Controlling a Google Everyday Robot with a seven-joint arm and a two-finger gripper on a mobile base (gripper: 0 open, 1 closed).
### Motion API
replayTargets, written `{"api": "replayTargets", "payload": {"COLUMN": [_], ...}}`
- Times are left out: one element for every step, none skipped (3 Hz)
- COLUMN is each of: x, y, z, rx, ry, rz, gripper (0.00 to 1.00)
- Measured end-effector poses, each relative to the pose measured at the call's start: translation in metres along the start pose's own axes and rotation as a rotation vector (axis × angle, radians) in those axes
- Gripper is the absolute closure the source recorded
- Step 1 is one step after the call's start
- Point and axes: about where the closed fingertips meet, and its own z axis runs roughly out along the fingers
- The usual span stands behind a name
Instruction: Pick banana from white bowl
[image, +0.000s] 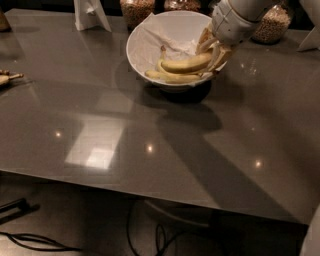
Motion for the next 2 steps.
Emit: {"api": "replayTargets", "payload": {"x": [-0.005,-0.029], "y": [0.013,0.033], "z": [-0.014,-0.04], "rx": [0.039,0.049], "ry": [-0.083,-0.154], "rz": [0.009,-0.021], "gripper": [1.0,1.0]}}
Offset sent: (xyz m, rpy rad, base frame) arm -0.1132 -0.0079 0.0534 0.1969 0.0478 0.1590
